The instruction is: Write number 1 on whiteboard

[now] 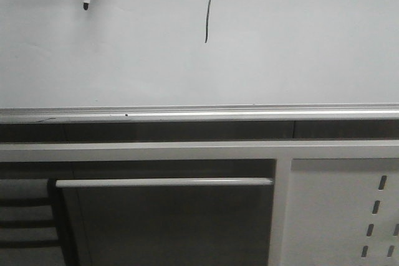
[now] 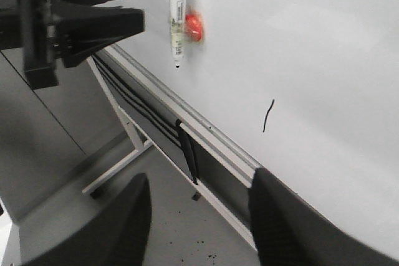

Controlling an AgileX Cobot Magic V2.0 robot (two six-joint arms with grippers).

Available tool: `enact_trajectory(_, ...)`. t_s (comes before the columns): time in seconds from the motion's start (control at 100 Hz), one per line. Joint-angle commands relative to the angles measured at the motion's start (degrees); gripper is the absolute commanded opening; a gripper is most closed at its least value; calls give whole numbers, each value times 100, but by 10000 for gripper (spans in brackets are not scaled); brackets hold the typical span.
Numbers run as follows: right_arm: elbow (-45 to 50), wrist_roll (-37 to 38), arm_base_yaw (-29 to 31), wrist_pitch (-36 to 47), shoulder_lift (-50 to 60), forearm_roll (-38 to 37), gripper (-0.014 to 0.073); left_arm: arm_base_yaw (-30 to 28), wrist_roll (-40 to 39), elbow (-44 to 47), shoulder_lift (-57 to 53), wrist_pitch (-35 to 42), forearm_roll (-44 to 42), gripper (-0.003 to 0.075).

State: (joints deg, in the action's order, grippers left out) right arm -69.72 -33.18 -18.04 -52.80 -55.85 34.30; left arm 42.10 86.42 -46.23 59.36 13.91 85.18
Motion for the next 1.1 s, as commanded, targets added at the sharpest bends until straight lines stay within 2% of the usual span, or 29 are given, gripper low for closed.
enact_trajectory(0.0,-139,162,181,280,213,105,261,-11,64,77,-513,-48,-131,421)
enact_trajectory(0.13,-126,326,422,302,431,105,112,-11,64,470,-1189,-48,-131,418)
enact_trajectory(0.21,124,326,460,591,655,105,0,-11,64,691,-1633,-48,-71,368)
enact_trajectory(0.27,431,326,460,946,942,105,-71,-11,64,891,-1913,-48,-60,275)
enact_trajectory(0.33,905,326,460,1355,1337,105,-61,-11,64,1096,-2228,-56,-60,165)
enact_trajectory(0.34,965,326,460,1474,1386,105,-62,-11,64,1178,-2295,-87,-60,120)
enact_trajectory(0.41,1605,326,460,2064,1917,105,-62,-11,64,1475,-2631,-216,-60,-23)
enact_trajectory(0.57,3133,326,460,3133,3249,105,-64,-11,64,2160,-3275,-596,20,-20)
enact_trajectory(0.77,4702,326,460,3490,4754,216,-64,-11,37,2992,-4004,-887,212,-20)
enact_trajectory(0.91,5349,326,460,3670,5451,355,-64,-11,26,3376,-4571,-855,304,-20)
enact_trajectory(0.99,5415,326,460,3853,5635,550,-64,-11,26,3421,-4846,-841,347,-20)
enact_trajectory(1.09,5471,326,460,3708,5650,550,-64,-11,26,3421,-4986,-722,347,-20)
